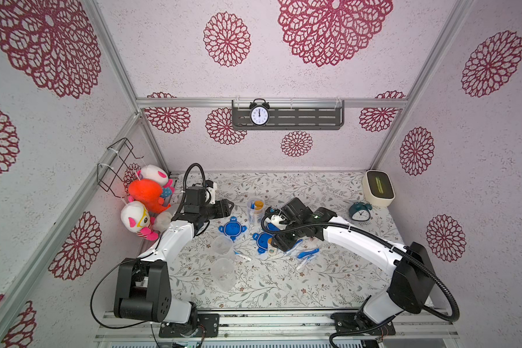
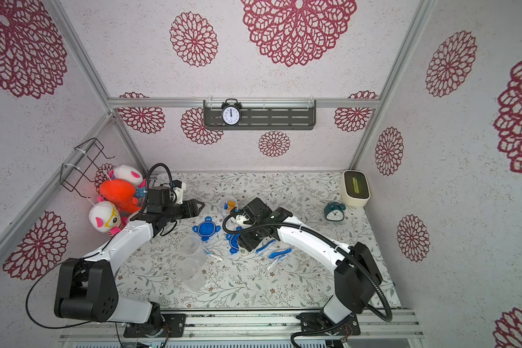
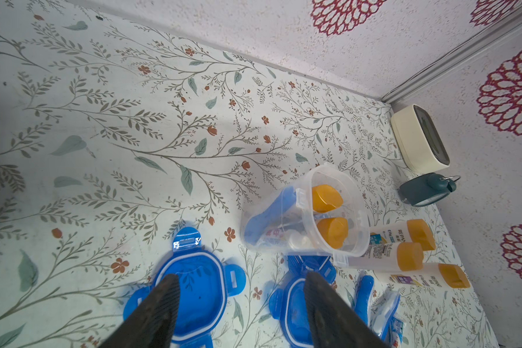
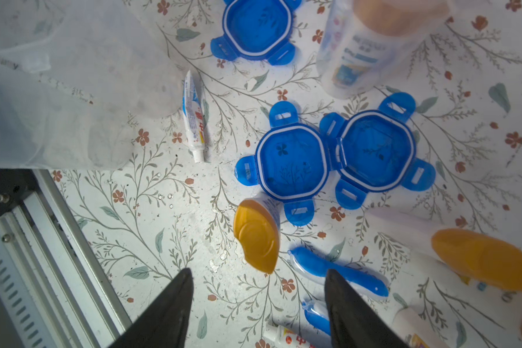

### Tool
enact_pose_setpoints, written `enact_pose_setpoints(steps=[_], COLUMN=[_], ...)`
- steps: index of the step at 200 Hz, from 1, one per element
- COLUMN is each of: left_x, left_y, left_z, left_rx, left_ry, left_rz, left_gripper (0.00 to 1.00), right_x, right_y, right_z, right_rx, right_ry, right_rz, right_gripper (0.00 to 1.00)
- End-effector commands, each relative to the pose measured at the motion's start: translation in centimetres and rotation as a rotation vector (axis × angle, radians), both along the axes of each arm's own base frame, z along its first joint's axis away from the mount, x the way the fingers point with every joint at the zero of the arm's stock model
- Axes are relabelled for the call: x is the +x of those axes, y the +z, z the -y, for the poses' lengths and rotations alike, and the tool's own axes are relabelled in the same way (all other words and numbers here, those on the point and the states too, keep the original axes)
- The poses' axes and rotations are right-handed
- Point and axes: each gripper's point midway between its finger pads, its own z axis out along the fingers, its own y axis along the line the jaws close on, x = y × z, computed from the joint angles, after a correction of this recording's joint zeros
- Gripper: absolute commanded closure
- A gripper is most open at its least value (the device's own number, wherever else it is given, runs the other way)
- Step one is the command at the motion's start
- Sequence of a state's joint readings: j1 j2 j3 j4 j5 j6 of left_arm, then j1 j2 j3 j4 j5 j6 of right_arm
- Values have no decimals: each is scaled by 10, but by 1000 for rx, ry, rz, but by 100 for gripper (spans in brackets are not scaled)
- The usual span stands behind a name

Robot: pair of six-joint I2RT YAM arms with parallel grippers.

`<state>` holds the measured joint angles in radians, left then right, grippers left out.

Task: Pack away toiletry kits
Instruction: Pick up the toiletry item from the center of the board, then place the toiletry item into the container.

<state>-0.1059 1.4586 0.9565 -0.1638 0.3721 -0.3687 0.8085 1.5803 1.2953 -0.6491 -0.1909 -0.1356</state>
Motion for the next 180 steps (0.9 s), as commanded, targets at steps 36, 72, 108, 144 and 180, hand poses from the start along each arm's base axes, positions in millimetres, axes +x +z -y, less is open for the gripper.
enact_pose_setpoints(steps=[36,72,108,144,180], left_x=[0,1,2,4,4], left_y=[-3,-8,-10,-8,-9], left_z=[0,-1,-2,-2,-1], left_rx=[24,36,53,56,55], left_ry=[-17,-20,-24,-24,-29], left_rz=[11,5,-3,1,1], left_gripper=[31,31,31,31,31], right_x=[4,11,11,24,92], right_y=[-17,-21,-7,56,96], right_z=[-14,-22,-19,2,64], right_rx=[-4,2,7,76,100], right_ry=[134,159,153,52,-276], right_rz=[19,47,64,129,210], right_gripper=[40,54,75,80,79])
